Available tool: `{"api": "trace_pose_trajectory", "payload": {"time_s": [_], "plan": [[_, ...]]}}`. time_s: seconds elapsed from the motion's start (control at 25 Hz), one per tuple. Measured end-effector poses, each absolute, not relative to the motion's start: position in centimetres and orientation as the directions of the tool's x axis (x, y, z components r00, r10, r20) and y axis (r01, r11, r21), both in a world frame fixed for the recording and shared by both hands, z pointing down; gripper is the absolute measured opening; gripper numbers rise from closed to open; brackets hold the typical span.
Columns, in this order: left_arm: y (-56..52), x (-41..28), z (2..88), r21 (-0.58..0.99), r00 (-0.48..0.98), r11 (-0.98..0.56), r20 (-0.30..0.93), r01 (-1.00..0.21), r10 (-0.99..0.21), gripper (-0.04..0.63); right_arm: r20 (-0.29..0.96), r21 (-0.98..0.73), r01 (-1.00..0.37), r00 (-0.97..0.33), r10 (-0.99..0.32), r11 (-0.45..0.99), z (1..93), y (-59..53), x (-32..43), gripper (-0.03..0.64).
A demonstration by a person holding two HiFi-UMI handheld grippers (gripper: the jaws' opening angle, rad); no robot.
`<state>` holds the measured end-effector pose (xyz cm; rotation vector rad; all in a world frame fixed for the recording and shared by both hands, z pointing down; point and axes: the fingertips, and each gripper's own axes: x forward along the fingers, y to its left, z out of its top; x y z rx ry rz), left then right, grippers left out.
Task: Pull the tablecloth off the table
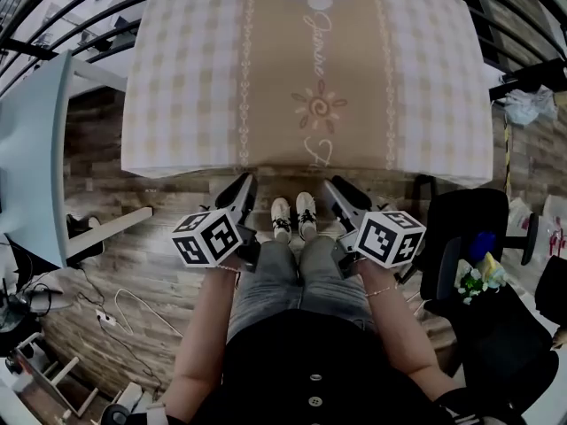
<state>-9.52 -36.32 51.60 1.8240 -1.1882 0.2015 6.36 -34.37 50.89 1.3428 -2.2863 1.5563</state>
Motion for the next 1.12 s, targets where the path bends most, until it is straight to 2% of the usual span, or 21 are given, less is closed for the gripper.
{"api": "trace_pose_trajectory", "payload": {"time_s": [0.28, 0.32, 0.4, 0.52, 0.64, 0.72, 1.12], "plan": [[-36.4, -11.3, 54.0, 0.662, 0.499, 0.002, 0.566, -0.749, -0.656, 0.020, 0.504, -0.753, -0.658, -0.570, -0.650, -0.007, 53.2, -34.1, 7.0, 0.171], [-36.4, -11.4, 54.2, 0.671, 0.496, 0.018, 0.566, -0.742, -0.658, 0.039, 0.508, -0.754, -0.657, -0.562, -0.653, -0.022, 53.5, -34.0, 7.2, 0.183], [-36.5, -11.6, 54.7, 0.693, 0.494, 0.052, 0.562, -0.719, -0.664, 0.117, 0.513, -0.758, -0.650, -0.542, -0.666, -0.055, 54.1, -34.1, 7.5, 0.197], [-37.1, -11.7, 55.1, 0.745, 0.497, 0.103, 0.535, -0.660, -0.683, 0.146, 0.499, -0.782, -0.616, -0.523, -0.692, -0.098, 54.5, -34.5, 7.7, 0.217], [-37.4, -11.5, 55.8, 0.808, 0.514, 0.166, 0.502, -0.565, -0.695, 0.240, 0.489, -0.789, -0.604, -0.512, -0.707, -0.108, 54.9, -34.8, 7.8, 0.238], [-37.6, -11.7, 56.2, 0.829, 0.506, 0.200, 0.490, -0.523, -0.710, 0.263, 0.481, -0.799, -0.590, -0.504, -0.717, -0.121, 55.1, -35.1, 7.9, 0.248], [-39.5, -12.0, 57.2, 0.839, 0.470, 0.234, 0.482, -0.492, -0.739, 0.281, 0.442, -0.849, -0.491, -0.451, -0.775, -0.198, 56.2, -37.0, 8.7, 0.255]]}}
